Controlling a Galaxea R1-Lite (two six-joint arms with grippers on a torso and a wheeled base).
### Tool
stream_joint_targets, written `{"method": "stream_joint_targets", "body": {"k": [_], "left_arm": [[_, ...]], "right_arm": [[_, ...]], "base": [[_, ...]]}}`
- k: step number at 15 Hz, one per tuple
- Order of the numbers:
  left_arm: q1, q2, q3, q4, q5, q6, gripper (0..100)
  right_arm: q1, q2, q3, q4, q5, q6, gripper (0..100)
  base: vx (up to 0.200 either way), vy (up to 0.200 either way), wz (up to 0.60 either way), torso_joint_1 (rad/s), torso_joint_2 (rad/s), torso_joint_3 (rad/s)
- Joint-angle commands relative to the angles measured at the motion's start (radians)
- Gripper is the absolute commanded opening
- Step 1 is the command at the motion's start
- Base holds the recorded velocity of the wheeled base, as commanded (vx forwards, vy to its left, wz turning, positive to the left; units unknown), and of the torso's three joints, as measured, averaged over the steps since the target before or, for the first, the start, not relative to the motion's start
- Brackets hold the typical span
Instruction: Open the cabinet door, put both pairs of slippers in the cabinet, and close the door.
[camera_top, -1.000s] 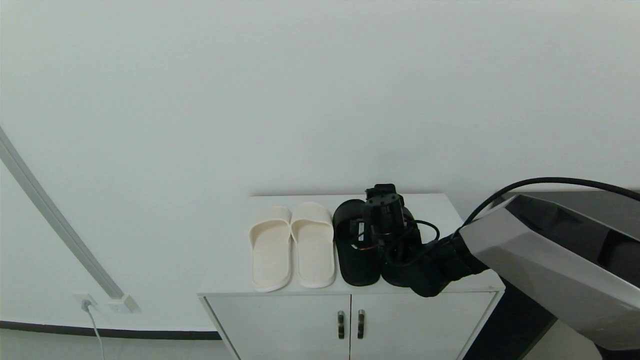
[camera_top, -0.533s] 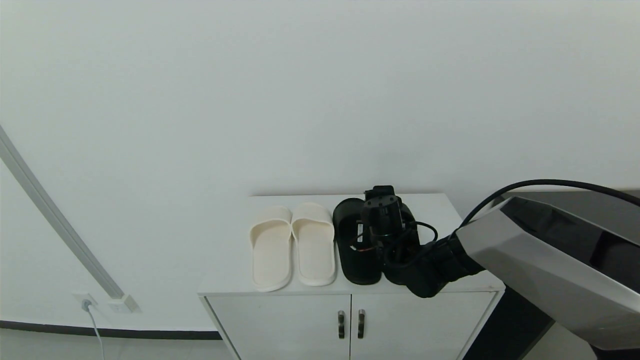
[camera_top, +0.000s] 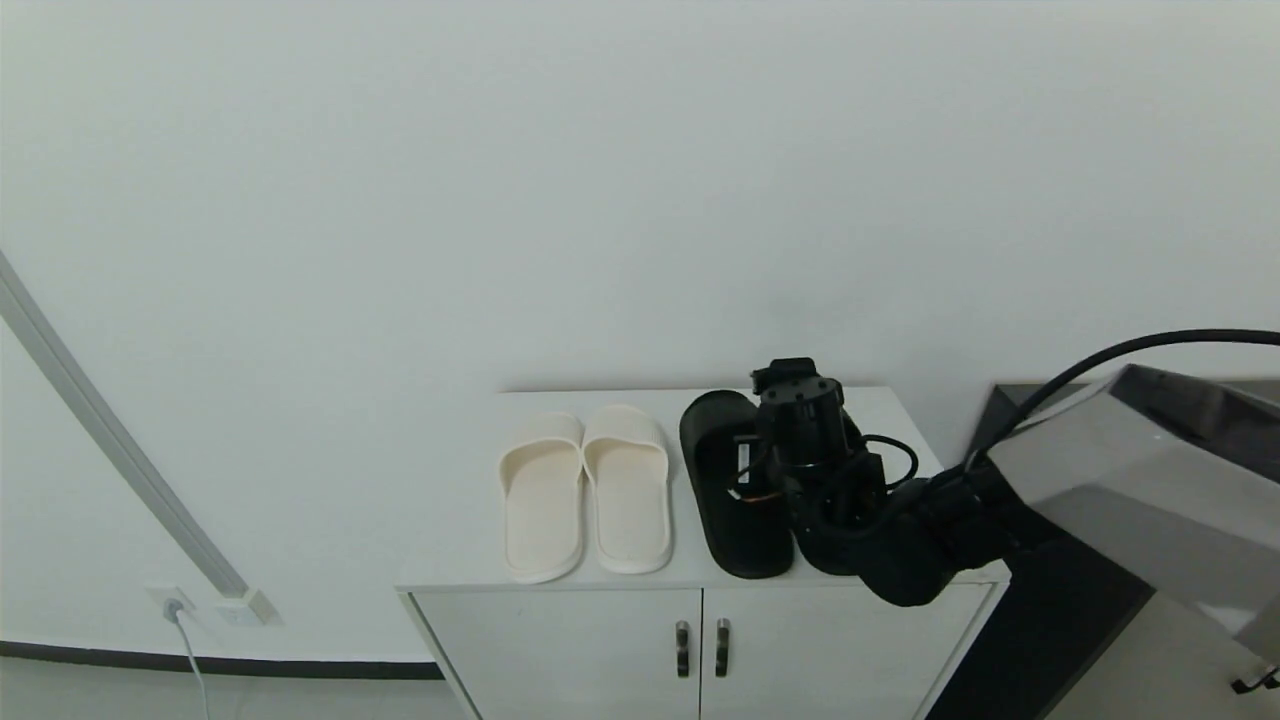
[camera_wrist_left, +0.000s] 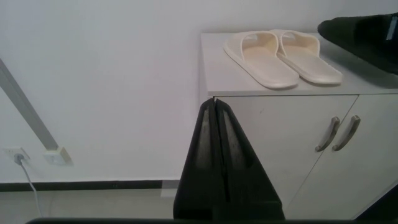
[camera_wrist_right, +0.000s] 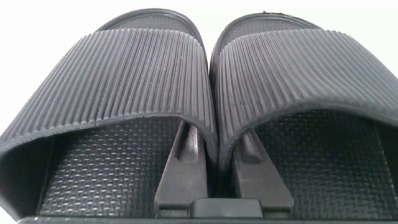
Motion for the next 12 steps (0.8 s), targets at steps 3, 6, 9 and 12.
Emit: {"method": "stream_joint_targets", "body": {"k": [3,6,9,12], "left_arm": [[0.000,0.001,0.000,0.000,0.000,0.001,0],[0.000,0.001,0.000,-0.002,0.000,0.001,0],[0.000,0.001,0.000,0.000,0.000,0.001,0],[0.000,0.001,0.000,0.000,0.000,0.001,0]], "right_arm": [[0.057,-0.361,0.358,-0.052,0.170,-0.013,0],[0.113,-0.588,0.562,-0.037,0.299,-0.013,0],[0.155,-0.691,0.599,0.080,0.355,-0.019,0],[0.155,-0.692,0.601,0.086,0.360,-0.019,0]], "base": [[0.000,0.000,0.00,0.000,0.00,0.000],[0.000,0.000,0.00,0.000,0.00,0.000],[0.000,0.000,0.00,0.000,0.00,0.000],[0.000,0.000,0.00,0.000,0.00,0.000]]}}
